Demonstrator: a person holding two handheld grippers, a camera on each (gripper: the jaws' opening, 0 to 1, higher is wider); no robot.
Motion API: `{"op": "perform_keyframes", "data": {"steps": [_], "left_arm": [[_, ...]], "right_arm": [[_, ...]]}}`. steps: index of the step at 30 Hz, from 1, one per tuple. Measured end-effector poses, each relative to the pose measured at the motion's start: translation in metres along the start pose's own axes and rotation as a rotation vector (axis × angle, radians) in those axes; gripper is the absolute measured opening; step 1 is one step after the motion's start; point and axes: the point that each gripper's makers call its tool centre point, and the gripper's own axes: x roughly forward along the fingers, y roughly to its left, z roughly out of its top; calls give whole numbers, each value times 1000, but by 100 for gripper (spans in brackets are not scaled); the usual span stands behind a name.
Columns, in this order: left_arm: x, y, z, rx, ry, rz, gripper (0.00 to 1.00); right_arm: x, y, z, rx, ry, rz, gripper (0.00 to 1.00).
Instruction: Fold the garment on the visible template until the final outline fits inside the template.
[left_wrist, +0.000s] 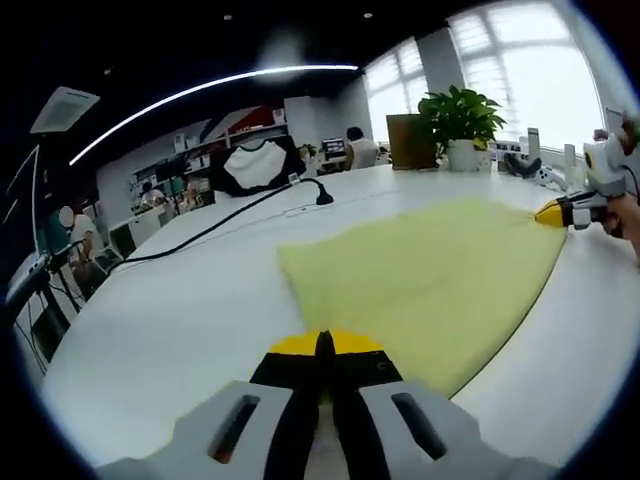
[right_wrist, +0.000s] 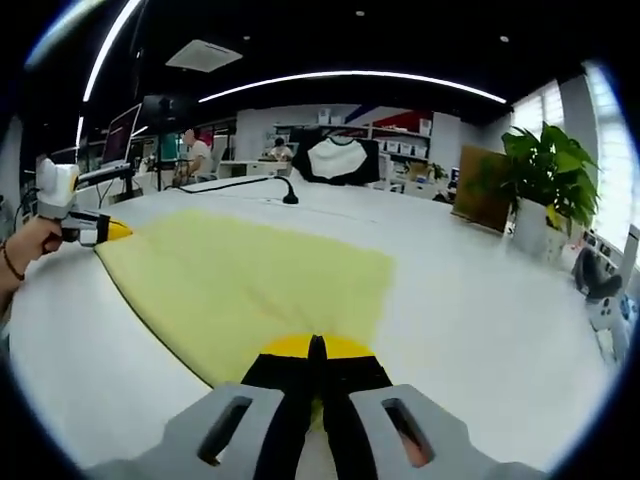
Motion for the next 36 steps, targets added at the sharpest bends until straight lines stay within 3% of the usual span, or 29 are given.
{"op": "perform_keyframes", "data": {"steps": [9,12,15,22,25,26,27,30,33,36], "left_arm": [[1,-1,1,5,2,2,0],[1,-2,2,18,6,-24,0],[3,0,3,-21,22,-55,0],[2,-3,3,31,21,-55,0],[1,-4,3,-10,29,-82,1],[0,-5,4,-91,24,-102,1],[0,-5,6,-125,13,-114,1],[-12,13,26,-181,-96,-56,1],[-28,14,41,-210,-124,-71,1],[-46,16,55,-202,-167,-64,2]], "right_arm": [[-1,0,-1,-42,21,-18,0],[-1,0,-1,-75,26,-12,0],[0,-1,0,-58,48,-1,0],[-1,-1,-1,-34,50,-33,0],[-1,-2,0,-23,50,-22,0],[-1,-1,1,-10,50,-6,0],[-2,-1,4,12,45,3,0],[-12,-7,18,47,-25,-45,0],[-26,-9,30,87,-60,-62,0],[-44,-9,43,74,-93,-71,3]]}}
